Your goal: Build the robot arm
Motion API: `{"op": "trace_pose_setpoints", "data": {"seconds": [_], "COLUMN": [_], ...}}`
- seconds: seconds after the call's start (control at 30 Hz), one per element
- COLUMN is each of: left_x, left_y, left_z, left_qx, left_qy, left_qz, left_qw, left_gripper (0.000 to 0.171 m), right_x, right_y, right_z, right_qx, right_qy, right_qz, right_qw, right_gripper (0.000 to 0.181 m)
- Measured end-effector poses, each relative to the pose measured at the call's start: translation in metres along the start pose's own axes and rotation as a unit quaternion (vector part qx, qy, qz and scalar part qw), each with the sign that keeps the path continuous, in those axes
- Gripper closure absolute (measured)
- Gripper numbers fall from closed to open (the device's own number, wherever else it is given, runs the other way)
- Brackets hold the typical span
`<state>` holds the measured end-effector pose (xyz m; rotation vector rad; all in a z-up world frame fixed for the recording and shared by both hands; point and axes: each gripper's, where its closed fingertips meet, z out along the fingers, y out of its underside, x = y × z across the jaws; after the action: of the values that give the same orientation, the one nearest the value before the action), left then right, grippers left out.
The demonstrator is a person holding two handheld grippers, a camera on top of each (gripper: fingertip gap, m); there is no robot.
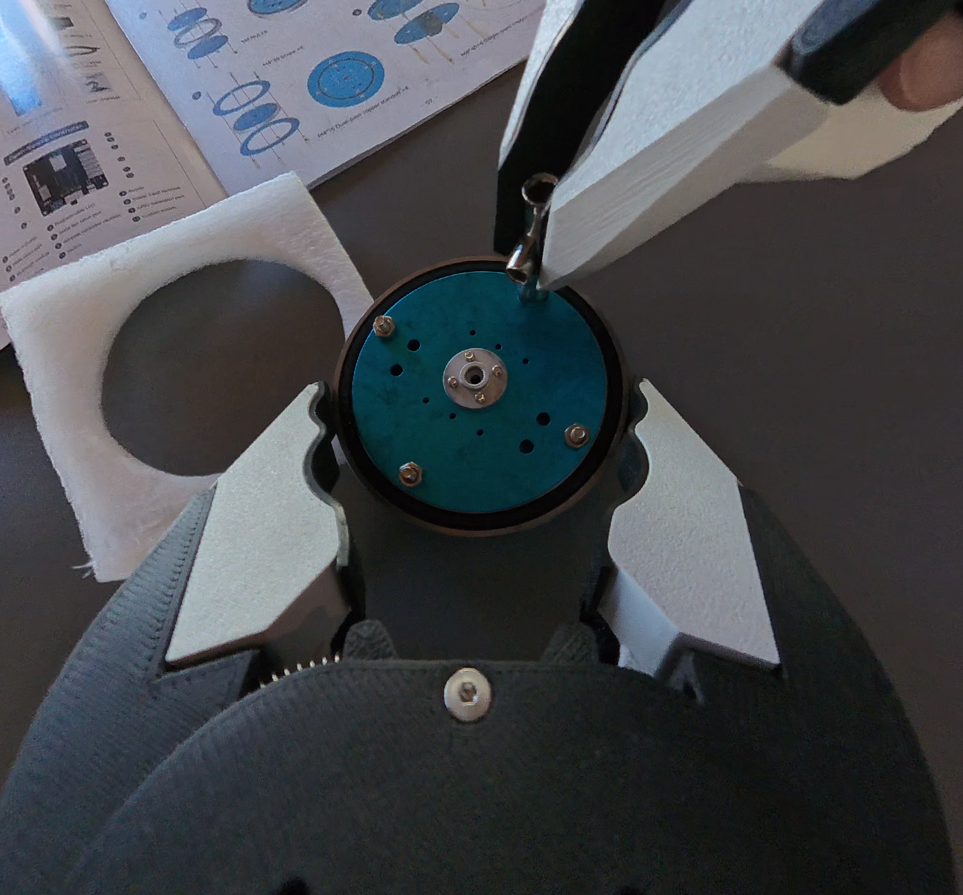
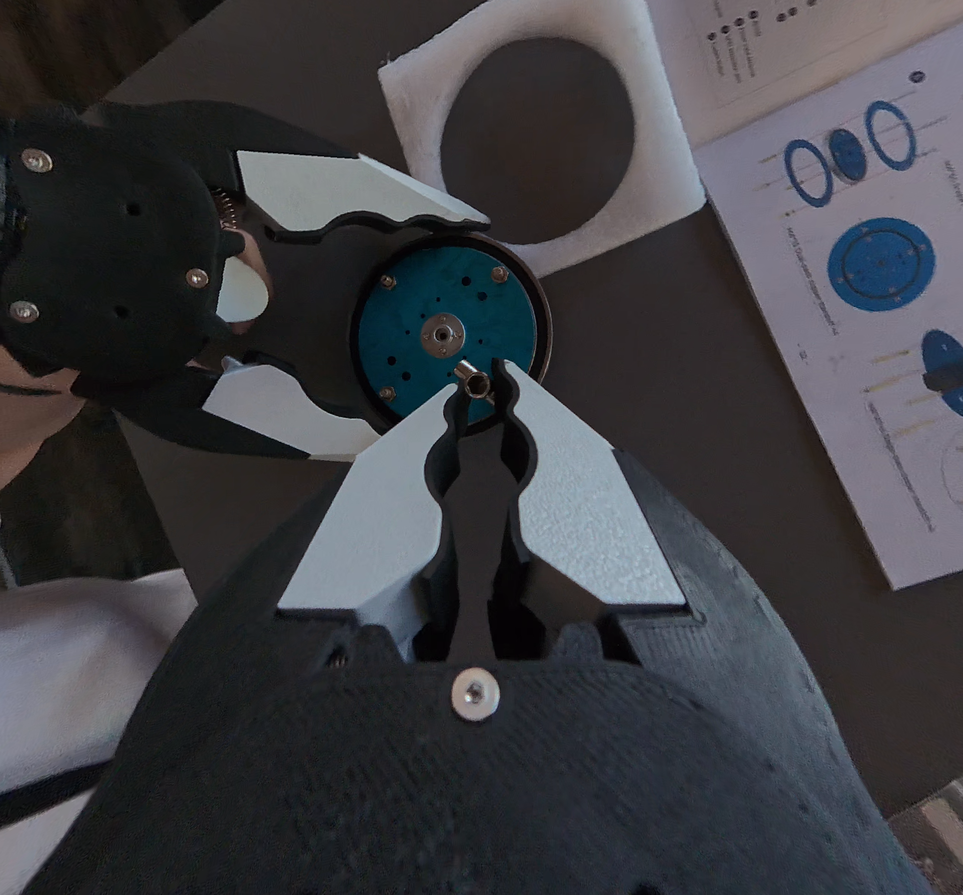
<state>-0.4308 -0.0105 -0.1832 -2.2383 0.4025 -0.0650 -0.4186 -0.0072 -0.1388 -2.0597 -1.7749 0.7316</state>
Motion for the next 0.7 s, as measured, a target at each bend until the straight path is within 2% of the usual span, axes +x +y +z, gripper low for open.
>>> {"op": "trace_pose_setpoints", "data": {"seconds": [0.53, 0.63, 0.7], "left_x": [-0.0021, -0.0021, -0.0025], "left_y": [-0.0002, -0.0003, -0.0002], "left_z": [0.0011, 0.0013, 0.0013], "left_qx": [-0.004, -0.004, -0.004], "left_qy": [-0.024, -0.023, -0.022], "left_qz": [-0.015, -0.015, -0.016], "left_qw": [1.0, 1.0, 1.0], "left_gripper": [0.06, 0.06, 0.06], "right_x": [0.0041, 0.0043, 0.004], "right_y": [-0.0027, -0.0023, -0.0031], "right_z": [-0.0007, -0.0011, -0.0006], "right_qx": [0.088, 0.079, 0.068], "right_qy": [0.063, 0.072, 0.071], "right_qz": [0.11, 0.087, 0.038], "right_qw": [0.988, 0.991, 0.994], "right_gripper": [0.174, 0.174, 0.174]}}
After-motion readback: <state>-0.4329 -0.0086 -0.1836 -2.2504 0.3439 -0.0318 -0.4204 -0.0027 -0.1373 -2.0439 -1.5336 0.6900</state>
